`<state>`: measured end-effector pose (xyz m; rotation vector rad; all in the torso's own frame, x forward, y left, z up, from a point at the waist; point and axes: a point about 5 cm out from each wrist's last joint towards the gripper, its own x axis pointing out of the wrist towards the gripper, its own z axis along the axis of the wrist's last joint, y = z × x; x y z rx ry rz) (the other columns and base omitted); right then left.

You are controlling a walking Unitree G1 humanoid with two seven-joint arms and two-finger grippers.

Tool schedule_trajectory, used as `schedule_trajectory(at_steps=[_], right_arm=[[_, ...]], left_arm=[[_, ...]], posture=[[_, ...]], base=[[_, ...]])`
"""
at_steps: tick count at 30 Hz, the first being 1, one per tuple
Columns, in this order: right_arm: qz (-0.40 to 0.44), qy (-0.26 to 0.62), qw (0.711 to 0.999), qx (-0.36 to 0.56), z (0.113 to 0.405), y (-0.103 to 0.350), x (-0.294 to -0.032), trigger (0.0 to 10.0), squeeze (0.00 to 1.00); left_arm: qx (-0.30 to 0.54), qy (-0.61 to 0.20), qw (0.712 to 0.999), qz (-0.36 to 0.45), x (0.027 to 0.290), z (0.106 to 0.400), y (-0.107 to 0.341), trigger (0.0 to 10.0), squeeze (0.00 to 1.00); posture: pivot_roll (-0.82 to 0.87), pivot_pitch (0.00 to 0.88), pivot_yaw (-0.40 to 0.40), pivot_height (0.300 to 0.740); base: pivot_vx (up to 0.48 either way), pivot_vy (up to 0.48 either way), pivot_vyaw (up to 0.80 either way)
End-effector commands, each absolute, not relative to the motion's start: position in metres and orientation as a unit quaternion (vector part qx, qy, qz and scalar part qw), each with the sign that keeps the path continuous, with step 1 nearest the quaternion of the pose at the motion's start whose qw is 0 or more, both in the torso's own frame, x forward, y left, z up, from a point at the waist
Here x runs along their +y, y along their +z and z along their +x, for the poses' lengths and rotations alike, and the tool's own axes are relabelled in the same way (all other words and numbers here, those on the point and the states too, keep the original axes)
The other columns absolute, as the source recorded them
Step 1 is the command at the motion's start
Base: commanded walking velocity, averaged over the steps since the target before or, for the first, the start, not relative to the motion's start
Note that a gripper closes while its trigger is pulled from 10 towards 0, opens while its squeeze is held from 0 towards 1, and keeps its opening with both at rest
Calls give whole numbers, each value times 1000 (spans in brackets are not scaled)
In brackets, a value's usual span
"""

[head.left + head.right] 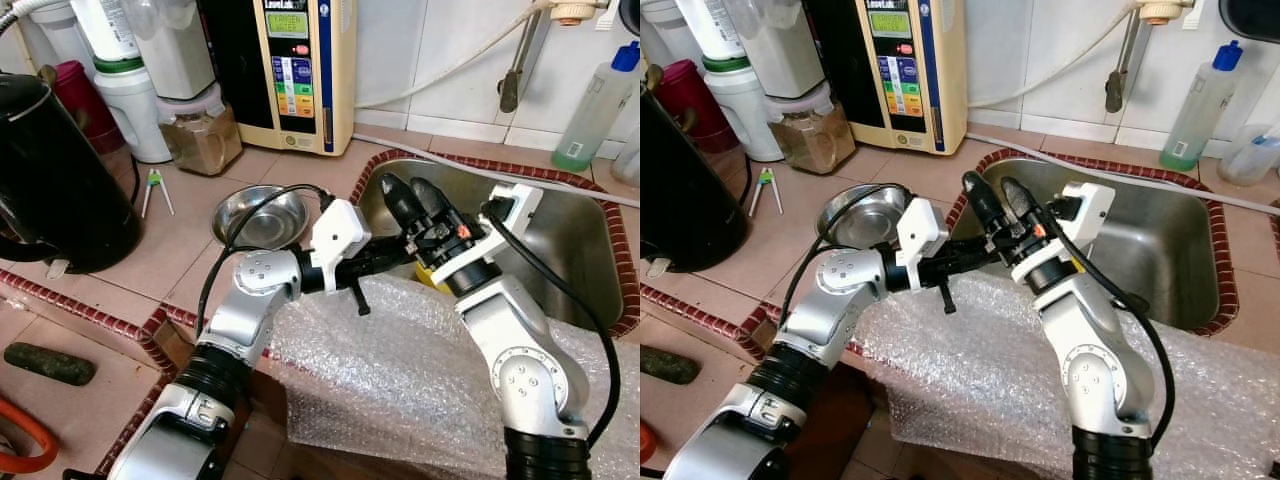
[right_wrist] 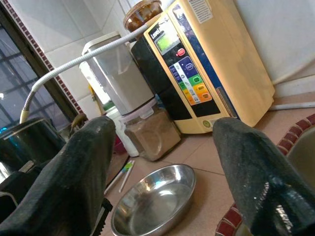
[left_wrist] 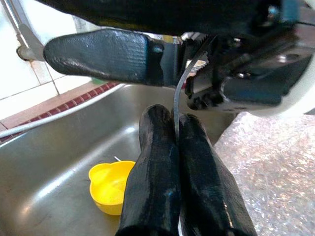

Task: Kitchen organization

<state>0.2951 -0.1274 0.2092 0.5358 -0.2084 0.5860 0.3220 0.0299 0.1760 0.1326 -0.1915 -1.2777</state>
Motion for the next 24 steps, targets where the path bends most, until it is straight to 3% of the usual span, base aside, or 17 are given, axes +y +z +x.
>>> schedule_trajectory(at_steps=[1, 13, 14, 15, 16, 17, 24], right_arm=[[249, 294, 918, -98, 298, 211, -123, 0, 0], [214, 295, 927, -90, 297, 205, -121, 0, 0], [206, 297, 928, -92, 297, 205, -121, 4863, 0], [199, 298, 929, -93, 297, 205, -122, 7294, 0], [199, 298, 929, -93, 297, 205, -122, 7294, 0], [176, 299, 933, -91, 297, 205, -123, 10000, 0], [155, 322, 930, -87, 292, 203, -124, 10000, 0]], left_arm=[[-92, -598, 793, 64, 30, 321, 179, 0, 0], [-83, -591, 800, 56, 31, 323, 178, 0, 0], [-82, -591, 801, 54, 32, 324, 178, 0, 0], [-81, -589, 802, 54, 32, 324, 178, 0, 0], [-81, -589, 802, 54, 32, 324, 178, 0, 0], [-81, -586, 804, 56, 34, 326, 179, 0, 0], [-79, -572, 815, 40, 39, 331, 182, 0, 0]], posture=[[-49, 53, 94, 740], [-51, 54, 94, 740], [-51, 54, 94, 740], [-51, 54, 94, 740], [-51, 54, 94, 740], [-51, 54, 94, 740], [-47, 54, 88, 740]], base=[[0, 0, 0], [0, 0, 0], [0, 0, 0], [0, 0, 0], [0, 0, 0], [0, 0, 0], [0, 0, 0]])
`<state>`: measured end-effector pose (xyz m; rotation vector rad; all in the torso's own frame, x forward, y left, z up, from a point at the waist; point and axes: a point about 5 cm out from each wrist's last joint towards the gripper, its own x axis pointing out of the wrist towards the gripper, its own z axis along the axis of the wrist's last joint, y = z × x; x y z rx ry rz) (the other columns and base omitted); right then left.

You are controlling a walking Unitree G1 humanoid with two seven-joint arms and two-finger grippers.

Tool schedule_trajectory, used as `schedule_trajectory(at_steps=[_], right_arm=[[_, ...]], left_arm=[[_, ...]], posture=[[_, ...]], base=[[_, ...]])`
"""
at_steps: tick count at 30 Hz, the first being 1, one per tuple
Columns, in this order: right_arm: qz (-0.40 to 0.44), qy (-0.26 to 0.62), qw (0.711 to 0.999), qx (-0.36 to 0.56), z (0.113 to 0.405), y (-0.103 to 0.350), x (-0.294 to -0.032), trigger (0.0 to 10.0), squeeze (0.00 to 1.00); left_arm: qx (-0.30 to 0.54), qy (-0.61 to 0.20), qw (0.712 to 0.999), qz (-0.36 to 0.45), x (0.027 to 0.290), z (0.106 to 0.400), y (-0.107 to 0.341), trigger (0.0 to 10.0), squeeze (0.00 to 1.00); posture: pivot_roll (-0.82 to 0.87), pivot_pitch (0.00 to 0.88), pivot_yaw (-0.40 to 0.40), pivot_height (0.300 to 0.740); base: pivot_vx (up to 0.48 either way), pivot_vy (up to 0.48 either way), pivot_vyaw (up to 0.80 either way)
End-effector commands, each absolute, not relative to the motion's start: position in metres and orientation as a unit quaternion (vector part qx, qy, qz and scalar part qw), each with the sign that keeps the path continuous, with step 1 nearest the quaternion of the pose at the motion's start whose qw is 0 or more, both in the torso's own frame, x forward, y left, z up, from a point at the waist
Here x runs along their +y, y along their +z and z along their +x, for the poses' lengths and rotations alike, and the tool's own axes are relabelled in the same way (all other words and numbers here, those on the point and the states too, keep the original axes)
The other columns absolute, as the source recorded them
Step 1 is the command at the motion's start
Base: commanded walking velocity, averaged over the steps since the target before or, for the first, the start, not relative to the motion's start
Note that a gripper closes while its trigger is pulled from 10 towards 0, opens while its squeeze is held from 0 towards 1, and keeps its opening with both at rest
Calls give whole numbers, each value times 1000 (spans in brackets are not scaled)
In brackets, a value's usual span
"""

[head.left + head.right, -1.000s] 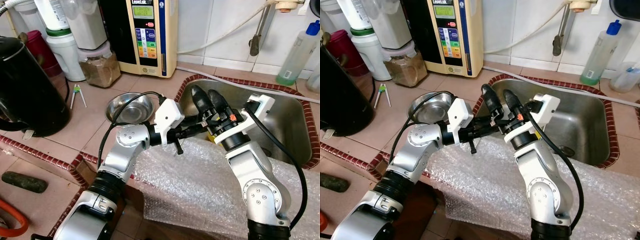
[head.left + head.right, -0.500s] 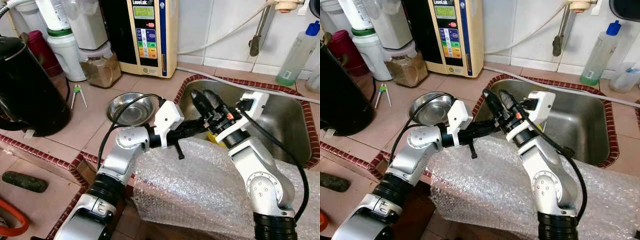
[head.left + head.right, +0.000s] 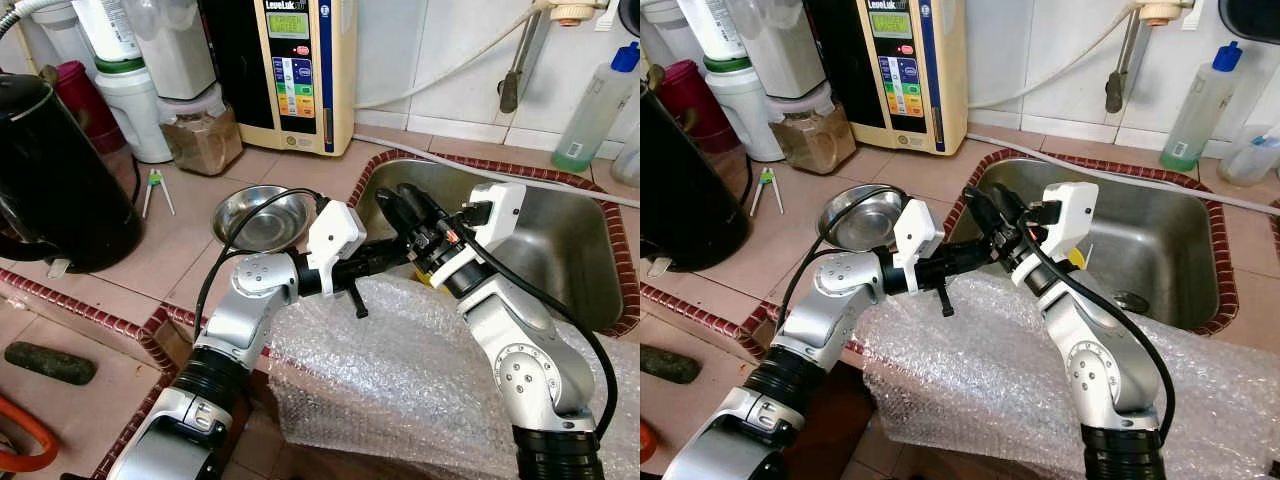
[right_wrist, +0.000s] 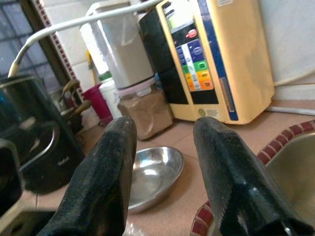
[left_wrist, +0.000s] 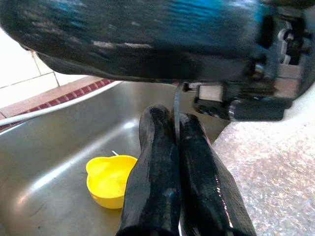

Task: Kitchen organization

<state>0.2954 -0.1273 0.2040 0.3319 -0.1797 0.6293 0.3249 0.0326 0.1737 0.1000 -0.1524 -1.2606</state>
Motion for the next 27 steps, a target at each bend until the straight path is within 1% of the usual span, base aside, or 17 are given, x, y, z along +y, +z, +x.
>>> schedule_trajectory(at_steps=[1, 7, 9, 11, 14, 15, 16, 17, 18, 20, 21, 22, 27], right_arm=[[153, 323, 930, -87, 291, 203, -125, 10000, 0], [121, 340, 926, -110, 289, 210, -133, 10000, 0], [118, 340, 926, -112, 290, 210, -135, 10000, 0], [108, 336, 929, -109, 294, 210, -144, 10000, 0], [108, 336, 930, -107, 295, 209, -146, 10000, 0], [110, 338, 929, -106, 296, 209, -146, 7843, 0], [111, 339, 928, -106, 296, 209, -146, 7843, 0], [123, 342, 926, -104, 296, 207, -145, 0, 0], [126, 343, 925, -103, 296, 207, -144, 0, 0], [124, 348, 924, -102, 295, 205, -143, 0, 0], [124, 351, 923, -100, 294, 204, -142, 0, 0], [122, 356, 921, -99, 294, 203, -141, 0, 0], [119, 369, 917, -91, 293, 200, -146, 0, 0]], left_arm=[[-78, -571, 816, 36, 40, 332, 183, 0, 0], [-73, -580, 811, 10, 40, 331, 185, 0, 0], [-74, -579, 812, 11, 40, 331, 185, 0, 0], [-75, -579, 812, 14, 40, 332, 186, 0, 0], [-76, -579, 812, 12, 40, 332, 187, 0, 0], [-76, -579, 812, 11, 40, 332, 187, 0, 0], [-76, -578, 812, 10, 40, 332, 187, 0, 0], [-76, -576, 814, 8, 40, 333, 188, 157, 0], [-75, -576, 814, 8, 40, 333, 188, 1098, 0], [-75, -575, 815, 6, 40, 333, 188, 7647, 0], [-75, -575, 815, 4, 40, 333, 189, 9804, 0], [-75, -575, 815, 1, 40, 333, 189, 10000, 0], [-72, -581, 810, -25, 41, 334, 193, 10000, 0]], posture=[[-47, 54, 88, 740], [-52, 56, 91, 740], [-52, 56, 91, 740], [-52, 56, 91, 740], [-52, 56, 91, 740], [-52, 56, 91, 740], [-52, 56, 91, 740], [-52, 56, 91, 740], [-52, 56, 91, 740], [-47, 53, 88, 740], [-47, 53, 88, 740], [-47, 53, 88, 740], [-50, 51, 89, 740]], base=[[0, 0, 0], [0, 0, 0], [0, 0, 0], [0, 0, 0], [0, 0, 0], [0, 0, 0], [0, 0, 0], [0, 0, 0], [0, 0, 0], [0, 0, 0], [0, 0, 0], [0, 0, 0], [0, 0, 0]])
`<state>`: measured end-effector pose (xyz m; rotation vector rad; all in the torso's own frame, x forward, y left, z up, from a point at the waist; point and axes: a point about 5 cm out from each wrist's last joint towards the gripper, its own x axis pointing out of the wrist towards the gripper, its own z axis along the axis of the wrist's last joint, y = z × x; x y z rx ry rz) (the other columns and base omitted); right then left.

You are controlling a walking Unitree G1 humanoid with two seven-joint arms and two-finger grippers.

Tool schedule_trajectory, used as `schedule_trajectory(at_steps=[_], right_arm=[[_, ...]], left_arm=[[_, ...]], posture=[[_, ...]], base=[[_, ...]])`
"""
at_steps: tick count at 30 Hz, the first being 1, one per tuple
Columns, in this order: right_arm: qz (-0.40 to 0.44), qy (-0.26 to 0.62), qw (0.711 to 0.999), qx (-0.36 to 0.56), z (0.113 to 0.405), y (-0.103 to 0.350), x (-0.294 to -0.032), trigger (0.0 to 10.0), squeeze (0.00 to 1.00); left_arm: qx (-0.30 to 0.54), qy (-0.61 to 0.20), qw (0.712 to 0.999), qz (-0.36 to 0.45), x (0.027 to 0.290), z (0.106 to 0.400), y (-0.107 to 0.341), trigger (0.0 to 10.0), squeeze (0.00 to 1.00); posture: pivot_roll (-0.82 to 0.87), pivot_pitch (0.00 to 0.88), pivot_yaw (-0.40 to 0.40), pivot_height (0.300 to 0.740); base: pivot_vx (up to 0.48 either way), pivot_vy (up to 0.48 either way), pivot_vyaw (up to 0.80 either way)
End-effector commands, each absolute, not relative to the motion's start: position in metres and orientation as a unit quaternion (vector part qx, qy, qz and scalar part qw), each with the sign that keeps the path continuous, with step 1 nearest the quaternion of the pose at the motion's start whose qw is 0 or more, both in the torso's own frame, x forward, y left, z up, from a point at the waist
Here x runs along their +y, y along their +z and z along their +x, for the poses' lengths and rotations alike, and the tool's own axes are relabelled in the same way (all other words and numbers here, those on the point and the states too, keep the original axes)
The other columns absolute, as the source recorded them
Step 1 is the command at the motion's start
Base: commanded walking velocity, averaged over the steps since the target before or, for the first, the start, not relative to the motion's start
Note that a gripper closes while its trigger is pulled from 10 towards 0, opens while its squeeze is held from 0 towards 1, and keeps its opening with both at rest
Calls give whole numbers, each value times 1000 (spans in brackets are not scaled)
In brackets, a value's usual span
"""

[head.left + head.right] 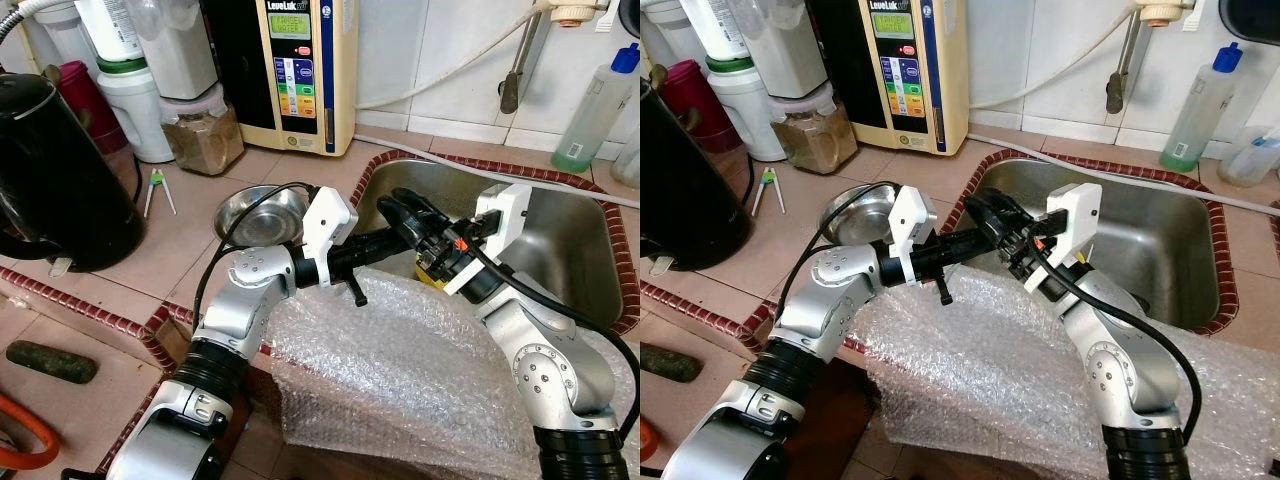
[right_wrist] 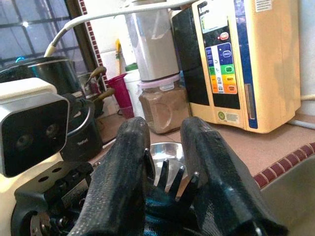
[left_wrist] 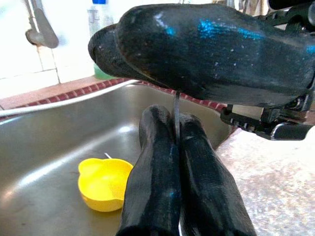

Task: Kitchen organization

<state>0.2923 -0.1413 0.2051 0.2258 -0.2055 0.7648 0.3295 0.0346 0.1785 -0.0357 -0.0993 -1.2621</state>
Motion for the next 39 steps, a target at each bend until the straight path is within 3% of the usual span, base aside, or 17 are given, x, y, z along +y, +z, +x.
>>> schedule_trajectory(at_steps=[1, 13, 14, 22, 25, 39], right_arm=[[119, 369, 917, -91, 293, 200, -146, 0, 0], [113, 360, 922, -91, 295, 200, -155, 0, 0], [112, 357, 923, -92, 296, 200, -155, 0, 0], [112, 335, 930, -99, 298, 201, -159, 0, 0], [111, 330, 932, -99, 299, 200, -160, 0, 0], [103, 319, 937, -101, 300, 200, -163, 0, 0]], left_arm=[[-72, -581, 810, -25, 41, 334, 193, 10000, 0], [-45, -575, 813, -75, 50, 343, 201, 10000, 0], [-46, -569, 817, -82, 50, 345, 202, 10000, 1000], [-33, -568, 816, -104, 52, 345, 202, 10000, 1000], [-19, -584, 806, -95, 52, 342, 198, 10000, 1000], [10, -581, 812, -52, 61, 342, 187, 10000, 1000]], posture=[[-50, 51, 89, 740], [-53, 52, 87, 740], [-53, 52, 87, 740], [-57, 55, 82, 740], [-55, 55, 82, 740], [-56, 59, 79, 740]], base=[[0, 0, 0], [0, 0, 0], [0, 0, 0], [0, 0, 0], [0, 0, 0], [0, 0, 0]])
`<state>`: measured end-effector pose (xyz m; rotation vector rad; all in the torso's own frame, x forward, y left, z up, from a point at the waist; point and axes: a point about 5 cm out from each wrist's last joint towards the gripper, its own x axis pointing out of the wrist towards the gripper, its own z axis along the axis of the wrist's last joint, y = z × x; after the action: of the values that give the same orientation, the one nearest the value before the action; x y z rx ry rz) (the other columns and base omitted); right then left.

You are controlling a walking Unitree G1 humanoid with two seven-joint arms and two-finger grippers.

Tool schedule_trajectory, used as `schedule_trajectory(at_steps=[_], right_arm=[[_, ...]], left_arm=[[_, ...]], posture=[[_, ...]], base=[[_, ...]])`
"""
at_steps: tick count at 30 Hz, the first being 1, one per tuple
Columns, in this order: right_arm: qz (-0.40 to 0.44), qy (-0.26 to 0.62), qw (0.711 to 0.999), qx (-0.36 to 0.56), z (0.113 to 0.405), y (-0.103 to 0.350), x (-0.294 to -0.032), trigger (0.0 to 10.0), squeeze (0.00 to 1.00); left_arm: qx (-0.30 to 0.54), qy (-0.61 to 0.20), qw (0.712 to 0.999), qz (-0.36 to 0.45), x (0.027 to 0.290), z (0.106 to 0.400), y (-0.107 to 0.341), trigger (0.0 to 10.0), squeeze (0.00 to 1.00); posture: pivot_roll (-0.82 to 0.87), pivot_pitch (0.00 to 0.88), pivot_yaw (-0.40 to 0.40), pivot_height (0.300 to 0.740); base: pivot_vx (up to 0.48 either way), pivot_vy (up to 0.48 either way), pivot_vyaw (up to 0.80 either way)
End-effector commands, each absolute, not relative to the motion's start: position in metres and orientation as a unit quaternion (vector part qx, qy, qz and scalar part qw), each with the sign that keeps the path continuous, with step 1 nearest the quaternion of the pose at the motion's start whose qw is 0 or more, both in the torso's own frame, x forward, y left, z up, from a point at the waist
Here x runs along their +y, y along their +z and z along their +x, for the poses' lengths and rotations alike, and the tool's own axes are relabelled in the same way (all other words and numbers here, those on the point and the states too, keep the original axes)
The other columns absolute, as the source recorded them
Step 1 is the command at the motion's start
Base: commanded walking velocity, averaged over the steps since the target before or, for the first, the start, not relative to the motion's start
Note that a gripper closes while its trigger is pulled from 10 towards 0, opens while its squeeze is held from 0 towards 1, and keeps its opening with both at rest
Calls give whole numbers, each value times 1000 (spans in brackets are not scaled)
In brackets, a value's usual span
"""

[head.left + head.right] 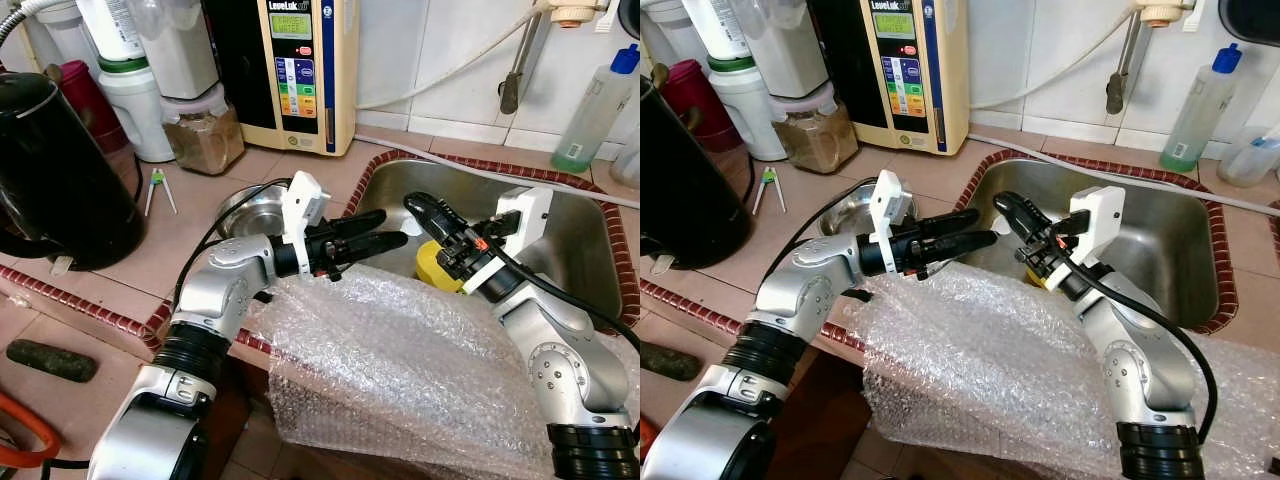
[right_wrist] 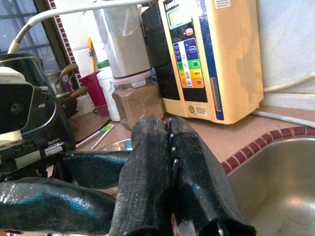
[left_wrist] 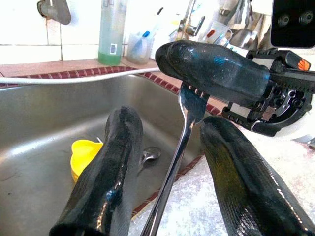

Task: Kitchen organization

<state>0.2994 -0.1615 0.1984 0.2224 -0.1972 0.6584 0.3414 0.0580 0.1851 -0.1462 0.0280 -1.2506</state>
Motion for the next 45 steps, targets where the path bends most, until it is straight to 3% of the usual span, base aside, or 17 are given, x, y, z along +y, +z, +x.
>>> schedule_trajectory(at_steps=[1, 7, 14, 20, 26, 27, 28, 29, 30, 38, 45], right_arm=[[102, 318, 937, -101, 300, 200, -164, 0, 0], [71, 286, 950, -104, 304, 201, -175, 0, 0], [-4, 90, 989, -116, 324, 202, -213, 0, 0], [20, -3, 993, -115, 329, 197, -230, 0, 0], [27, -27, 995, -97, 331, 182, -226, 0, 0], [23, -41, 995, -87, 331, 178, -228, 824, 0], [20, -50, 995, -80, 332, 175, -230, 824, 0], [24, -61, 995, -74, 332, 172, -232, 10000, 455], [33, -74, 994, -68, 332, 168, -235, 10000, 1000], [32, -85, 994, -57, 333, 162, -234, 10000, 1000], [24, -87, 994, -60, 333, 162, -232, 10000, 1000]], left_arm=[[10, -579, 814, -50, 62, 343, 187, 10000, 1000], [15, -573, 819, -24, 69, 345, 184, 10000, 1000], [14, -560, 828, -7, 75, 344, 180, 10000, 1000], [21, -562, 827, 6, 76, 341, 174, 10000, 1000], [27, -567, 823, 15, 73, 338, 170, 10000, 1000], [29, -569, 822, 19, 73, 338, 169, 10000, 1000], [31, -570, 821, 21, 72, 337, 168, 10000, 1000], [33, -571, 820, 26, 72, 337, 167, 10000, 1000], [37, -572, 819, 31, 72, 336, 165, 10000, 1000], [45, -572, 818, 36, 73, 335, 161, 10000, 1000], [36, -549, 834, 47, 75, 340, 162, 10000, 1000]], posture=[[-56, 59, 79, 740], [-57, 59, 79, 740], [-54, 58, 75, 740], [-53, 57, 73, 740], [-55, 55, 74, 740], [-55, 55, 74, 740], [-55, 55, 74, 740], [-55, 55, 74, 740], [-55, 55, 74, 740], [-55, 52, 75, 740], [-58, 52, 74, 740]], base=[[0, 0, 0], [0, 0, 0], [0, 0, 0], [0, 0, 0], [0, 0, 0], [0, 0, 0], [0, 0, 0], [0, 0, 0], [0, 0, 0], [0, 0, 0], [0, 0, 0]])
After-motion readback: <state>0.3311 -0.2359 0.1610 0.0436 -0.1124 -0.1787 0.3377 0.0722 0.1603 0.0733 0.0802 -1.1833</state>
